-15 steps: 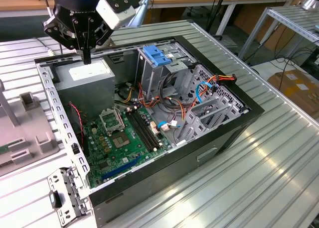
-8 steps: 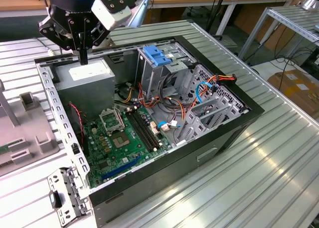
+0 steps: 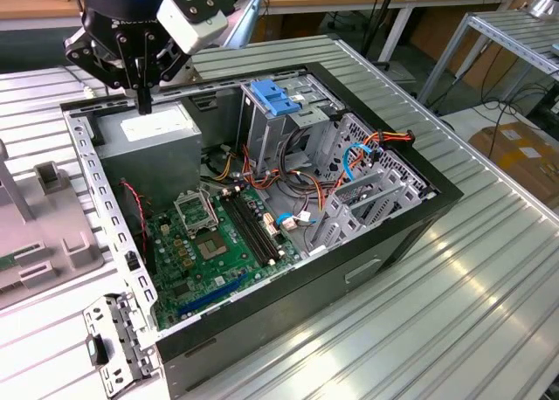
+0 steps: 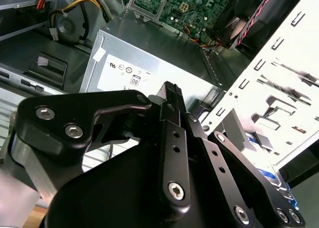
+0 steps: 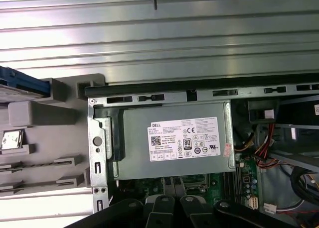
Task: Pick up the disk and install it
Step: 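Reach for the disk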
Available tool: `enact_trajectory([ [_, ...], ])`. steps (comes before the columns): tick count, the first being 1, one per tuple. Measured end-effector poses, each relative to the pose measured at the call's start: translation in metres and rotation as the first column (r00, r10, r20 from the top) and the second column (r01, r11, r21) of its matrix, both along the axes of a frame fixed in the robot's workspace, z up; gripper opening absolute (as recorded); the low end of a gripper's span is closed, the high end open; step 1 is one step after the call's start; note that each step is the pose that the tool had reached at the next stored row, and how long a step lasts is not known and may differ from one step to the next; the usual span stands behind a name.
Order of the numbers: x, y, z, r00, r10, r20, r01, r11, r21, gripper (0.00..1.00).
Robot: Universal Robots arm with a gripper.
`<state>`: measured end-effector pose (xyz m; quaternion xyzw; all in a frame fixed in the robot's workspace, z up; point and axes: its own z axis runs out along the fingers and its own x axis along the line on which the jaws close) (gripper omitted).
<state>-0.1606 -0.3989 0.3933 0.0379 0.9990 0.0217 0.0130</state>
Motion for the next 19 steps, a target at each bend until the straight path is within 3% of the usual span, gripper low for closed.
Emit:
enact_trajectory([
  [19, -0.0117, 0.0, 0.0, 1.0, 0.0, 0.0, 0.0, 1.0, 0.0, 0.11],
])
